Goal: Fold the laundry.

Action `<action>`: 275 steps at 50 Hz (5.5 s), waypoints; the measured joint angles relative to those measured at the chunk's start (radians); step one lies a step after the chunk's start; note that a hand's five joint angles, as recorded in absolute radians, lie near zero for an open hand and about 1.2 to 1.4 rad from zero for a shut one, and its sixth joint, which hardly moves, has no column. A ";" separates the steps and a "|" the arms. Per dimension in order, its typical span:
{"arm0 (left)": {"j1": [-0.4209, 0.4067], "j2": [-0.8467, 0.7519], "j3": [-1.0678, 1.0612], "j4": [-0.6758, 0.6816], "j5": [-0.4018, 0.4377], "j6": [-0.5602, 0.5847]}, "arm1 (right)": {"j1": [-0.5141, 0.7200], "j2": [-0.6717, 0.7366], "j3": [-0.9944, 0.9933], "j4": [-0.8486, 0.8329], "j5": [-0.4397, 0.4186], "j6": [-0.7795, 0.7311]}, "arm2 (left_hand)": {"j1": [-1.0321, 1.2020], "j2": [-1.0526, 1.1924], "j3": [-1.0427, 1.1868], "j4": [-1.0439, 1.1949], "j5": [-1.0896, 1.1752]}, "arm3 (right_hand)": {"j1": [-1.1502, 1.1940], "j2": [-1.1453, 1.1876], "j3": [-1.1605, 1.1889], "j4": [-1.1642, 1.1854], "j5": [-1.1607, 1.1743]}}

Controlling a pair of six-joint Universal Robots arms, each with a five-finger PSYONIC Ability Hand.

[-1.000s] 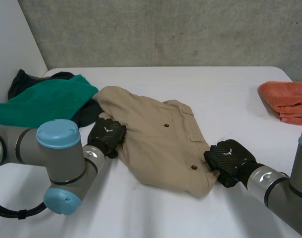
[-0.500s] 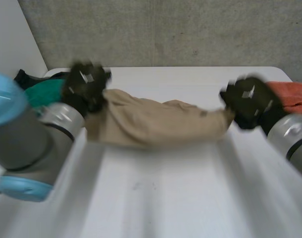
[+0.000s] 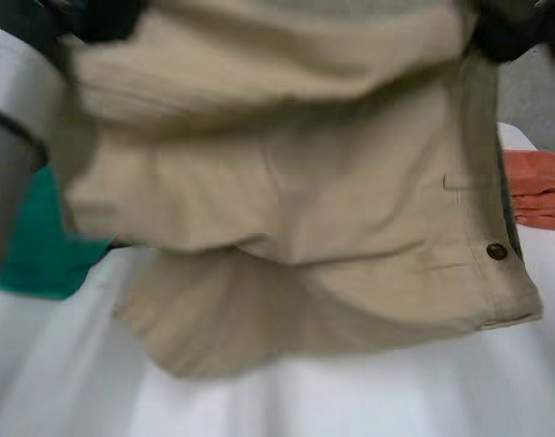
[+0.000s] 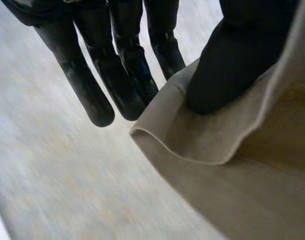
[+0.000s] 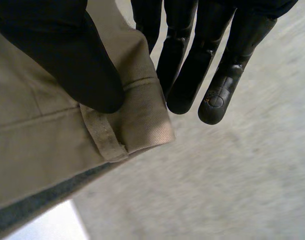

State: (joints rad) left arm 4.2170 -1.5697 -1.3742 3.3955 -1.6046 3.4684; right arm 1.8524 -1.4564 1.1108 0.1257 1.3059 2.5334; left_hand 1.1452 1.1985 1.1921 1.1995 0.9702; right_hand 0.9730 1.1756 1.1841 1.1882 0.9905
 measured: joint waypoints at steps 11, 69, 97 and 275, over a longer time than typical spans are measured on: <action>0.043 -0.640 0.431 0.025 0.008 0.020 | 0.081 0.526 -0.093 -0.347 0.112 -0.019 | -0.360 -0.344 -0.336 -0.346 -0.304 | -0.468 -0.547 -0.540 -0.520 -0.490; -0.187 -0.426 -0.367 -0.142 -0.031 -0.165 | -0.267 0.372 0.511 -0.023 -0.363 -0.379 | -0.764 -0.827 -0.823 -0.835 -0.786 | -0.655 -0.799 -0.826 -0.834 -0.808; -0.173 -0.550 -0.309 0.034 -0.116 0.030 | -0.157 0.538 0.339 -0.168 -0.299 -0.199 | -0.267 -0.329 -0.335 -0.325 -0.277 | -0.078 -0.003 -0.011 -0.012 -0.026; -0.164 -0.042 -0.289 0.245 0.026 0.302 | 0.114 0.259 0.565 -0.171 0.024 0.839 | -0.018 0.001 0.003 0.004 0.031 | -0.769 -0.953 -0.969 -0.953 -0.925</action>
State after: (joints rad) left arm 4.0527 -1.6114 -1.6632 3.6409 -1.5787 3.7706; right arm 1.9664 -1.1969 1.6755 -0.0449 1.3300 3.3727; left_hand 1.1274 1.1997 1.1951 1.2038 1.0007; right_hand 0.2038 0.2228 0.2146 0.2355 0.0655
